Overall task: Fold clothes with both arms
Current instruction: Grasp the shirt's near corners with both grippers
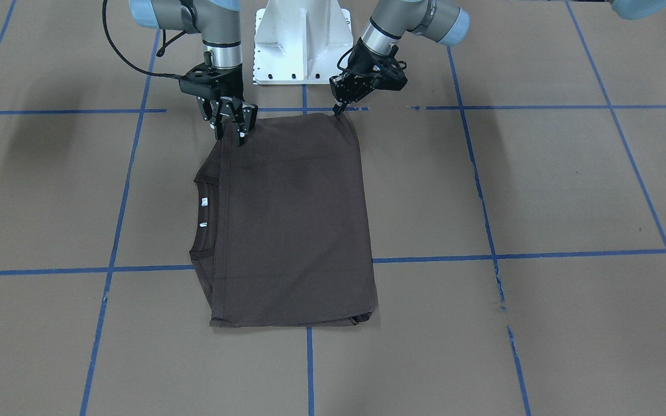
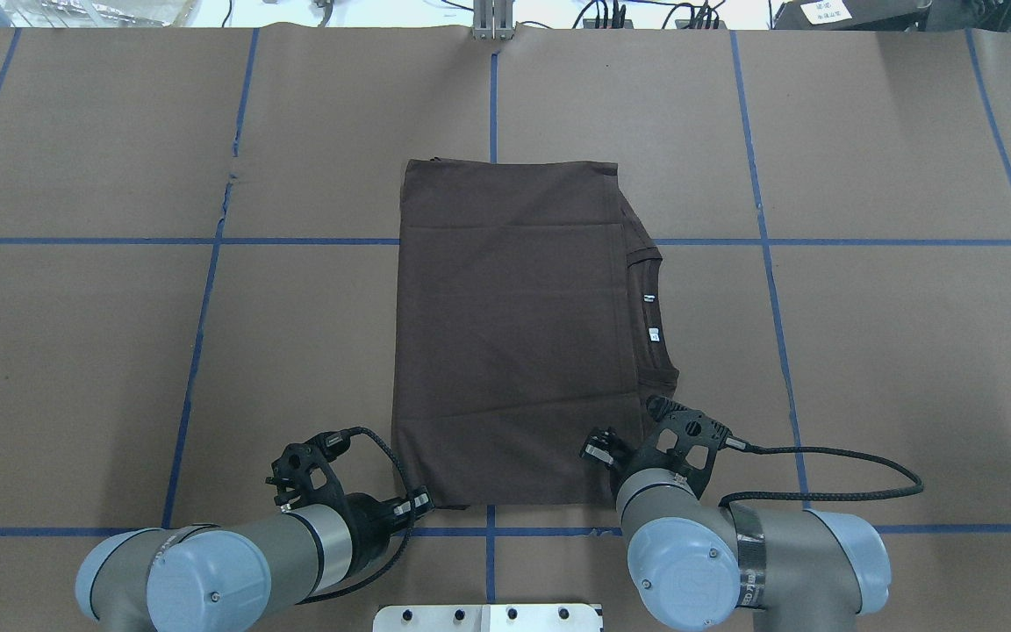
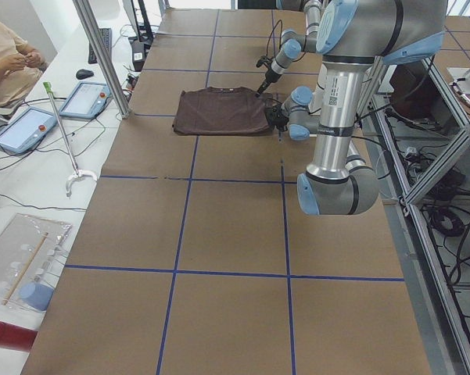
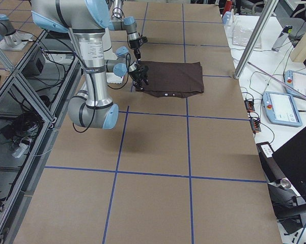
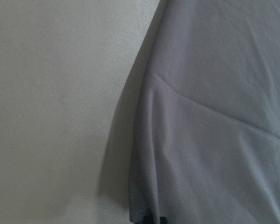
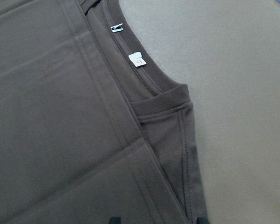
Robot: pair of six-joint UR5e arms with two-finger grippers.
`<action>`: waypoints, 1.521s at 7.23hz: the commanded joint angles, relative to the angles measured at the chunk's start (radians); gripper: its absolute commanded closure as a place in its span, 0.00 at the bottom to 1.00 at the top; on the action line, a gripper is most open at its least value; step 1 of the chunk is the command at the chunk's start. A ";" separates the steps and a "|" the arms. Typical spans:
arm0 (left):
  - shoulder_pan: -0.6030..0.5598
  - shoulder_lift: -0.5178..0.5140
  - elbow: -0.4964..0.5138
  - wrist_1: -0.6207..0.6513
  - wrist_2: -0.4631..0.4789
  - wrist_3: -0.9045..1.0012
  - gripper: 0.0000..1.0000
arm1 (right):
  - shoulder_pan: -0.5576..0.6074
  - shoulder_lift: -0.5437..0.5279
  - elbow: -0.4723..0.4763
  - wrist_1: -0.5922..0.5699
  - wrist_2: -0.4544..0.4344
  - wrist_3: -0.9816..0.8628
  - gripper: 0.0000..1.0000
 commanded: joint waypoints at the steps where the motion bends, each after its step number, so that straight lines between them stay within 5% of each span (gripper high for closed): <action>1: 0.000 0.000 0.000 -0.001 -0.001 0.000 1.00 | 0.000 0.000 -0.001 -0.002 0.001 -0.002 0.37; 7: 0.000 0.000 0.000 -0.001 -0.001 0.000 1.00 | -0.006 -0.003 -0.007 -0.003 0.003 0.000 0.37; 9: 0.000 0.000 0.000 -0.001 -0.001 0.002 1.00 | -0.006 0.000 -0.007 -0.002 0.003 0.001 0.99; 11: -0.001 0.000 -0.002 -0.001 0.001 0.002 1.00 | -0.005 0.000 -0.007 -0.002 0.001 0.003 1.00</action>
